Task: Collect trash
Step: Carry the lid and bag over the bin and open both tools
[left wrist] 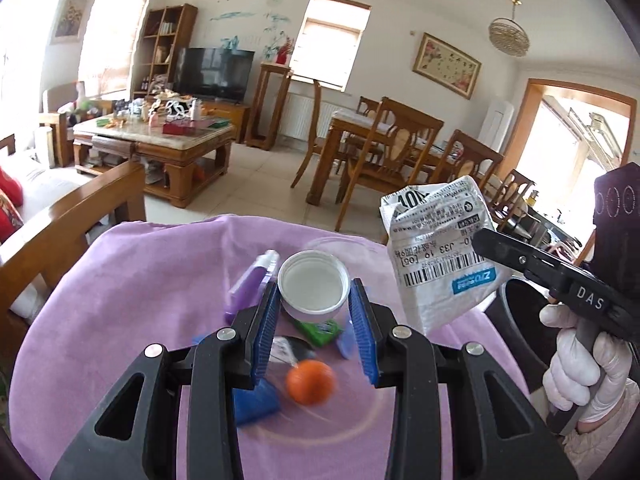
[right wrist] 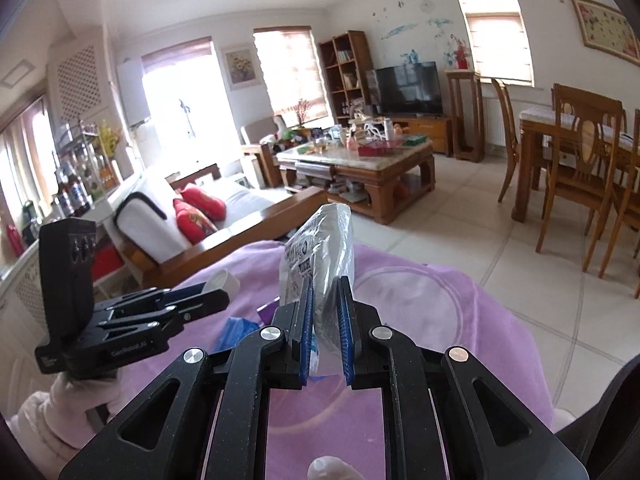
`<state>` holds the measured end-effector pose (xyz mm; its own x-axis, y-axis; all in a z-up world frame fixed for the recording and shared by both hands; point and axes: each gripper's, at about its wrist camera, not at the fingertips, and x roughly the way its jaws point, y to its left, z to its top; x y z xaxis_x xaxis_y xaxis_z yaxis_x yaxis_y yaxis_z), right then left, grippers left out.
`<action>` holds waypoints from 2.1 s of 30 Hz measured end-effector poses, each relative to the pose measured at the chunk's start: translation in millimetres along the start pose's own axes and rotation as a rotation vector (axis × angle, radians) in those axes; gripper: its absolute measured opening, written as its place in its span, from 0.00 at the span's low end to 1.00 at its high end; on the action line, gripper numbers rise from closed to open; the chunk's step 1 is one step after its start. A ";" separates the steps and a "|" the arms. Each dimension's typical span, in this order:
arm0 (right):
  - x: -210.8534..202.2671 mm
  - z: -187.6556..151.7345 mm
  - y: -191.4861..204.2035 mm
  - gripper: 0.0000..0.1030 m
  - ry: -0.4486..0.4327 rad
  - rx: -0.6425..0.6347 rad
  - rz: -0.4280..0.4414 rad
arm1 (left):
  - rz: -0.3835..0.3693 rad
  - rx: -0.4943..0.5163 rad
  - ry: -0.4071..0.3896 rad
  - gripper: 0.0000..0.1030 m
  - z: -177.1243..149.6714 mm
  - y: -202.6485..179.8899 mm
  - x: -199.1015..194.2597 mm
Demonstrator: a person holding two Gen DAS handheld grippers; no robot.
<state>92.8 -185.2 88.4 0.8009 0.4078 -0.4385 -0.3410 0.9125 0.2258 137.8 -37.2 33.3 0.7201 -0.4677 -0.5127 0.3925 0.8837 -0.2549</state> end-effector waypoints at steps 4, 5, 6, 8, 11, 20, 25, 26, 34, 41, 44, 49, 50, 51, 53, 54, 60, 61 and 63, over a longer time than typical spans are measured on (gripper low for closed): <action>-56.3 -16.8 -11.3 0.12 -0.063 0.026 -0.028 | -0.054 0.054 -0.016 0.34 -4.5 -43.9 -13.2; -73.2 -22.8 -18.0 0.12 -0.080 0.032 -0.045 | -0.076 0.072 -0.018 0.34 -5.6 -58.3 -15.2; -86.6 -27.1 -23.5 0.12 -0.093 0.038 -0.059 | -0.100 0.089 -0.019 0.34 -7.0 -73.0 -16.3; -115.5 -37.6 -40.3 0.12 -0.123 0.059 -0.099 | -0.135 0.123 -0.022 0.34 -11.7 -99.0 -16.5; -161.5 -56.9 -72.8 0.12 -0.162 0.108 -0.166 | -0.199 0.182 -0.009 0.34 -21.0 -143.2 -11.1; -280.9 -129.9 -171.9 0.13 -0.217 0.253 -0.358 | -0.359 0.289 0.055 0.35 -52.1 -255.3 22.8; -316.3 -178.6 -220.5 0.13 -0.208 0.335 -0.434 | -0.403 0.336 0.096 0.35 -69.4 -296.1 41.5; -319.1 -184.6 -227.0 0.13 -0.207 0.346 -0.445 | -0.405 0.346 0.104 0.35 -73.4 -305.3 45.8; -326.0 -229.0 -265.9 0.13 -0.201 0.447 -0.485 | -0.407 0.398 0.171 0.35 -92.3 -343.0 81.6; -310.9 -239.4 -271.8 0.13 -0.182 0.480 -0.498 | -0.405 0.433 0.226 0.35 -103.0 -360.4 102.7; -307.3 -242.7 -274.7 0.13 -0.178 0.493 -0.499 | -0.403 0.438 0.243 0.35 -105.8 -362.2 109.9; -298.3 -237.0 -274.0 0.15 -0.163 0.494 -0.497 | -0.395 0.464 0.254 0.36 -112.2 -364.7 113.1; -297.1 -232.9 -273.4 0.16 -0.162 0.493 -0.497 | -0.392 0.465 0.250 0.36 -112.6 -364.3 112.4; -296.9 -233.0 -273.0 0.17 -0.163 0.494 -0.496 | -0.389 0.467 0.248 0.36 -112.0 -364.0 112.0; -294.8 -231.3 -274.2 0.21 -0.161 0.492 -0.497 | -0.387 0.471 0.249 0.36 -111.1 -364.6 111.2; -294.0 -230.8 -273.9 0.32 -0.161 0.492 -0.494 | -0.385 0.473 0.248 0.37 -110.9 -364.2 110.3; -292.0 -222.9 -266.0 0.51 -0.181 0.471 -0.481 | -0.366 0.501 0.185 0.73 -108.8 -365.8 92.6; -292.3 -221.1 -263.8 0.56 -0.184 0.471 -0.483 | -0.364 0.506 0.169 0.77 -107.2 -365.0 86.9; -291.5 -217.0 -260.1 0.57 -0.187 0.465 -0.487 | -0.366 0.513 0.150 0.81 -104.8 -363.4 80.0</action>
<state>-158.8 -534.6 -31.3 0.8948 -0.0945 -0.4364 0.2910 0.8647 0.4093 -7.2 -393.9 -1.0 0.4144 -0.6966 -0.5857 0.8478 0.5294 -0.0299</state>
